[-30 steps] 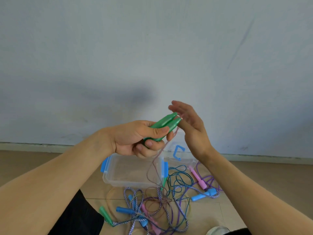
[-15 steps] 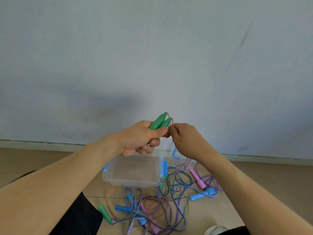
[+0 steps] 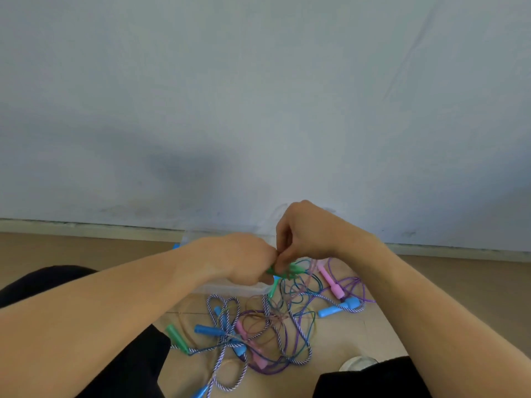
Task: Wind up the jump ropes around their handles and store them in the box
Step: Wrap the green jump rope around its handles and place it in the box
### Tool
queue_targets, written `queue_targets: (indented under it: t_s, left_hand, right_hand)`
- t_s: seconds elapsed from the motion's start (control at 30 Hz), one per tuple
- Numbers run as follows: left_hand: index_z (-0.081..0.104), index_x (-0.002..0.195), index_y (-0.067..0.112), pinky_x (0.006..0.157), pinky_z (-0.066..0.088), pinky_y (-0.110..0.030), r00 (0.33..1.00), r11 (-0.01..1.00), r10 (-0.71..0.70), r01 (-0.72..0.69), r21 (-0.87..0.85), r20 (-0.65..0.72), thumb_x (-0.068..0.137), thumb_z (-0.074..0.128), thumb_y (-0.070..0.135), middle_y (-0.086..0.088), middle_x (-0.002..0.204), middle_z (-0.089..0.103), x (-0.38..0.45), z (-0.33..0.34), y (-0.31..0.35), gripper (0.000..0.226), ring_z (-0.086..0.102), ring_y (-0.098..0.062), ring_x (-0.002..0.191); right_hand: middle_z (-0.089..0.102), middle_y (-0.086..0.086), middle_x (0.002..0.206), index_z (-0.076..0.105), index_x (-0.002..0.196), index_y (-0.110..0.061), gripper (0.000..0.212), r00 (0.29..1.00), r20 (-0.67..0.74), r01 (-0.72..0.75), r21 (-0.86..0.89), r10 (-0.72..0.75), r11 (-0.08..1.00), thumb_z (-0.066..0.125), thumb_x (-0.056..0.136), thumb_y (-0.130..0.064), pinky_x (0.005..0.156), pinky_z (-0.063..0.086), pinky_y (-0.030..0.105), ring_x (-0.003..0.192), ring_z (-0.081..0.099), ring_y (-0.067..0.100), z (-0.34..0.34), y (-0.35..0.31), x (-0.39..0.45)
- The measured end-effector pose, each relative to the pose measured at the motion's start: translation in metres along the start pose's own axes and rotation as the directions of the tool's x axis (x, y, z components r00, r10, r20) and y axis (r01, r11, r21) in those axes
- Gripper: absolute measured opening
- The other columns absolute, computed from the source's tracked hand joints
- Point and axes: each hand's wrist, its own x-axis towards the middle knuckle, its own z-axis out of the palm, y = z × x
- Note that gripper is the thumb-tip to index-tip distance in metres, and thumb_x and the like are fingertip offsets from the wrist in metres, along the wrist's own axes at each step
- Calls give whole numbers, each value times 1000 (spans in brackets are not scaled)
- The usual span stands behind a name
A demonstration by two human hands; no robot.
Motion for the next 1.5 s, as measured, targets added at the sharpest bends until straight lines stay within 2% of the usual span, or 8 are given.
queue_targets:
  t_s: [0.17, 0.4, 0.67, 0.87, 1.0, 1.07, 1.37, 1.5]
  left_hand:
    - [59, 113, 18, 65, 35, -18, 950, 900, 87, -204, -385, -300, 96, 58, 39, 8, 88, 61, -9, -17, -8, 27, 56, -7, 75]
    - [59, 93, 11, 53, 32, -16, 772, 783, -147, -291, -549, -618, 94, 63, 28, 9, 65, 47, -12, -37, -23, 17, 43, -2, 54]
    - [59, 96, 9, 53, 32, -23, 771, 820, -298, -94, -564, -563, 98, 57, 33, 5, 66, 49, -14, -35, -33, 24, 43, -5, 53]
    - [47, 94, 3, 43, 25, -23, 925, 279, -62, -345, -896, -375, 101, 53, 23, 2, 60, 37, -28, -38, -6, 22, 30, -12, 46]
    - [44, 93, 11, 44, 18, -19, 944, 0, 95, -316, -949, -315, 96, 51, 33, -1, 60, 35, -33, -40, 1, 23, 26, -11, 43]
    - [46, 90, 12, 45, 15, -19, 948, -78, 99, -296, -952, -303, 95, 51, 34, 0, 58, 34, -35, -43, 1, 23, 25, -9, 42]
    - [47, 78, 14, 54, 37, -30, 880, 810, -374, 155, -565, -294, 98, 55, 36, -4, 69, 53, -32, -43, -65, 31, 46, -18, 55]
    - [50, 97, 19, 68, 37, -32, 908, 925, -367, 333, -184, -202, 99, 50, 38, -8, 103, 63, -17, -26, -55, 19, 56, -24, 84]
  right_hand:
    - [65, 0, 57, 72, 64, -12, 16, 983, -172, 91, 743, 58, 663, 79, 68, -26, 51, 41, 18, 51, 54, 7, -6, 37, -6]
    - [56, 2, 73, 72, 85, -12, 18, 978, -210, 202, 953, 11, 228, 57, 94, -9, 59, 24, 27, 58, 36, 12, -1, 50, 7]
    - [62, -9, 67, 73, 108, -21, 21, 876, -478, 135, 375, 67, 917, 53, 100, -19, 51, 35, 9, 46, 45, 3, 4, 24, 7]
    - [46, -10, 52, 43, 60, -18, 36, 853, -520, 88, 226, 43, 970, 48, 90, 1, 48, 29, 18, 45, 42, 8, 8, 23, 10]
    - [63, 9, 76, 62, 83, -2, 9, 925, -376, 138, 212, -50, 968, 54, 86, -2, 65, 54, 42, 68, 61, 22, 28, 13, 18]
    - [60, 1, 95, 61, 109, 1, 22, 943, -327, 161, 286, -62, 944, 61, 89, -8, 78, 54, 22, 77, 59, -1, 33, 3, 18]
    - [57, -7, 63, 68, 87, -11, 35, 954, -292, 73, 19, -64, 997, 41, 103, -26, 63, 48, 29, 60, 55, 8, 16, 1, 6]
    - [59, 2, 60, 56, 63, -15, 42, 929, -343, 78, -184, -138, 980, 47, 100, -31, 63, 48, 42, 58, 53, 23, 10, -3, -1]
